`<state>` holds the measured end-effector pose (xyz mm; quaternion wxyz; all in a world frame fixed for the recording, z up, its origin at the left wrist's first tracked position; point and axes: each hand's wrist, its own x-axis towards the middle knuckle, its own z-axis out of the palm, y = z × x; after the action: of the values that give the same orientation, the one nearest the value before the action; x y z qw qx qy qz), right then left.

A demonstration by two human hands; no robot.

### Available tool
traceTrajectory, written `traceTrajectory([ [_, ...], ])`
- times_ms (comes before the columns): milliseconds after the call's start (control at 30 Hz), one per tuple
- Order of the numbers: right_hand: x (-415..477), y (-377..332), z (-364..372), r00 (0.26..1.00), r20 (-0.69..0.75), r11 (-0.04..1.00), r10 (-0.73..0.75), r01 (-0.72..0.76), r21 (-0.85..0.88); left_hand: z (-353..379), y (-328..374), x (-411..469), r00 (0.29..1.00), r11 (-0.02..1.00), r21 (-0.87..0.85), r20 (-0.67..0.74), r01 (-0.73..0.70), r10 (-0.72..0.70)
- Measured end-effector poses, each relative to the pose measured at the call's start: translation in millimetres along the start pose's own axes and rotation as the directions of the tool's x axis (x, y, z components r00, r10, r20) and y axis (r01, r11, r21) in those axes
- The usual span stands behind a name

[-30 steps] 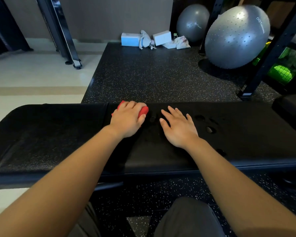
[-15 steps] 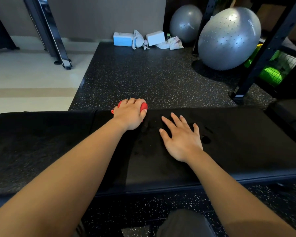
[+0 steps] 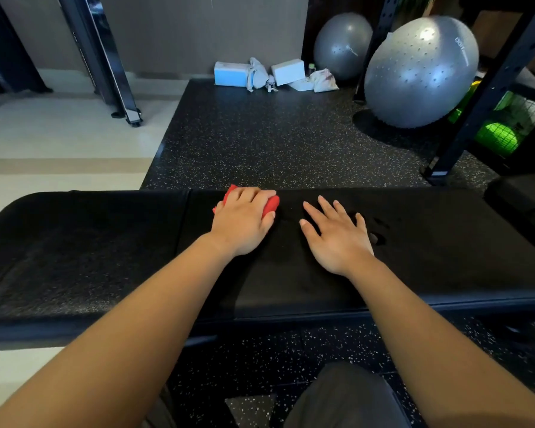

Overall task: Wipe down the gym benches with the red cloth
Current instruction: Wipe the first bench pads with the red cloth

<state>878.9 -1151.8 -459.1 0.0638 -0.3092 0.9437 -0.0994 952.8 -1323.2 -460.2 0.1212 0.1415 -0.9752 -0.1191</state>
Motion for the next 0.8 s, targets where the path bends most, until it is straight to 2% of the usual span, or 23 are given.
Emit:
traceTrajectory([
  [133,-2,0,-1,1.0,-0.007,1.0,-0.007,0.007,-0.015,1,0,-6,1.0,1.0,0.025,-0.013,-0.006,0.006],
  [567,5,-2,-1,1.0,0.003,0.999,0.028,-0.028,-0.017,3,9,48,0.988,0.994,0.018,0.11,0.108,-0.11],
  [800,-1,-1,0,1.0,-0.016,1.0,0.022,-0.023,-0.007,-4,8,21,0.993,0.998,0.009,0.101,0.056,-0.057],
])
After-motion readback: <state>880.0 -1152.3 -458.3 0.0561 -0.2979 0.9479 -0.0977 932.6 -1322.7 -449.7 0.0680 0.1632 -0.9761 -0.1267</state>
